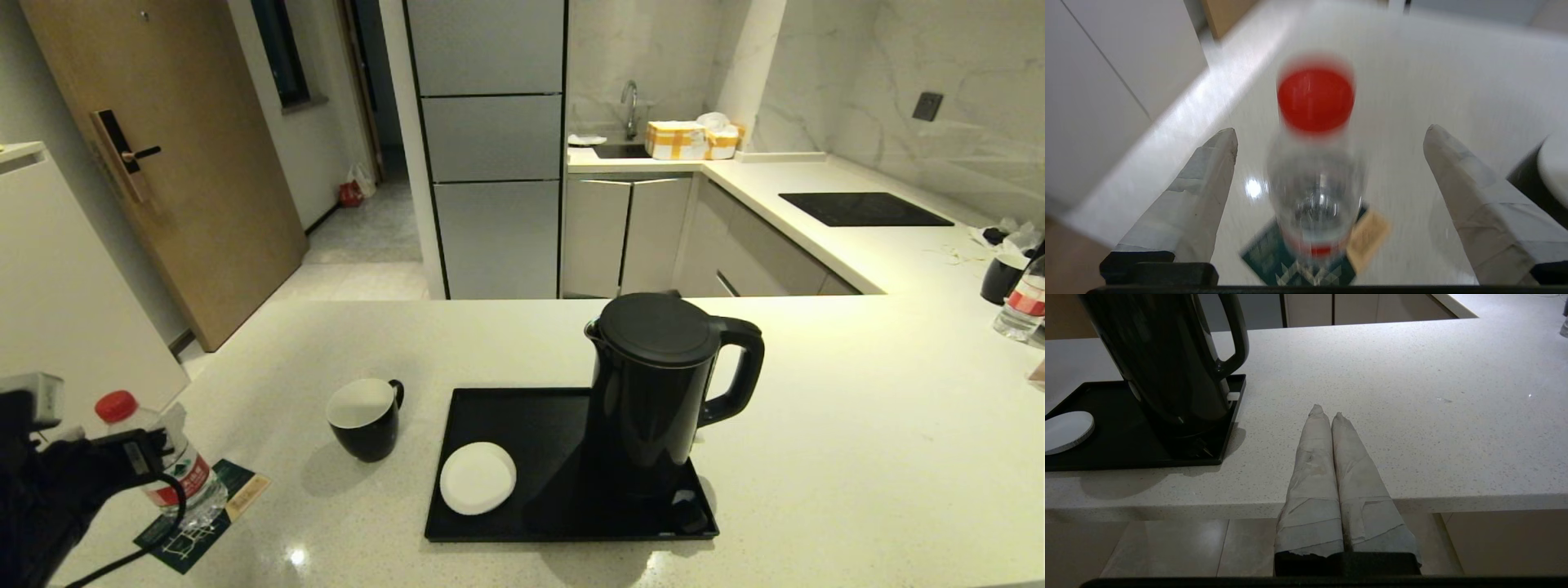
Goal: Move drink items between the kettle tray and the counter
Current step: Pick up the kettle
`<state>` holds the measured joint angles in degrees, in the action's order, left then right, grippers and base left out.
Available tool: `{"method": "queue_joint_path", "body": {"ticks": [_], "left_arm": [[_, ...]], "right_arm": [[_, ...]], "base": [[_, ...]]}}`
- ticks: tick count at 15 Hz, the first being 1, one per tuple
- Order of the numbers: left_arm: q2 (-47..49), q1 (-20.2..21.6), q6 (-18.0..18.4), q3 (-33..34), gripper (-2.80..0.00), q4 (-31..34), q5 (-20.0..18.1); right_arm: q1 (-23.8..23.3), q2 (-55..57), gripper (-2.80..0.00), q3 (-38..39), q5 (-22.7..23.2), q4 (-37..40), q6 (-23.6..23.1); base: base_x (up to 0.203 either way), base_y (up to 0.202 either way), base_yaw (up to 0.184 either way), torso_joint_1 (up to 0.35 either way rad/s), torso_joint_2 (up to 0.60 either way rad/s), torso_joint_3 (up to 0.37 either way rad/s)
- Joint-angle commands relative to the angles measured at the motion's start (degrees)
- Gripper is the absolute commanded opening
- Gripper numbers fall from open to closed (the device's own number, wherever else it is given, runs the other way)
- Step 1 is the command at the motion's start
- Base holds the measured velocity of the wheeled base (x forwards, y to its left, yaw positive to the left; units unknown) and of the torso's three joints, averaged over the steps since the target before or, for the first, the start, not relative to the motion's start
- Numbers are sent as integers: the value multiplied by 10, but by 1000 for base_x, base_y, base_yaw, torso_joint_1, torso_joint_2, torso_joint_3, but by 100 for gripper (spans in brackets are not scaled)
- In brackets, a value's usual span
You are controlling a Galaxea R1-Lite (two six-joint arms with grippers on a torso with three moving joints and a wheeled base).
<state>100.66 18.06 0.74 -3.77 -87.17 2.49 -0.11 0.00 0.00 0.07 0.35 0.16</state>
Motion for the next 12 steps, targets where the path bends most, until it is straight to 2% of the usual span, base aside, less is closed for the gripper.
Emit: {"method": "queue_joint_path", "body": {"ticks": [1,4,5,7,8,10,12], "left_arm": [[-41,-13,23,-14,0,-5,21],[-79,-16,44,-43,0,-4,27],[-97,-21,61,-66,0,2,27],[-135,-50,83,-115,0,68,27],[-159,-73,86,-141,0,135,25],[-206,-133,75,-207,0,333,17],[-246,-204,23,-272,0,510,2]], "right_arm": [[-1,1,-280,0,0,0,0],[0,1,-280,1,0,0,0],[0,1,-280,0,0,0,0],[0,1,-280,1,0,0,0],[0,1,-280,1,0,0,0],[0,1,-280,0,0,0,0],[0,1,-280,0,0,0,0]], "base": [[0,0,0,0,0,0],[0,0,0,0,0,0],[0,0,0,0,0,0],[0,0,0,0,0,0],[0,0,0,0,0,0],[0,0,0,0,0,0],[0,0,0,0,0,0]]}}
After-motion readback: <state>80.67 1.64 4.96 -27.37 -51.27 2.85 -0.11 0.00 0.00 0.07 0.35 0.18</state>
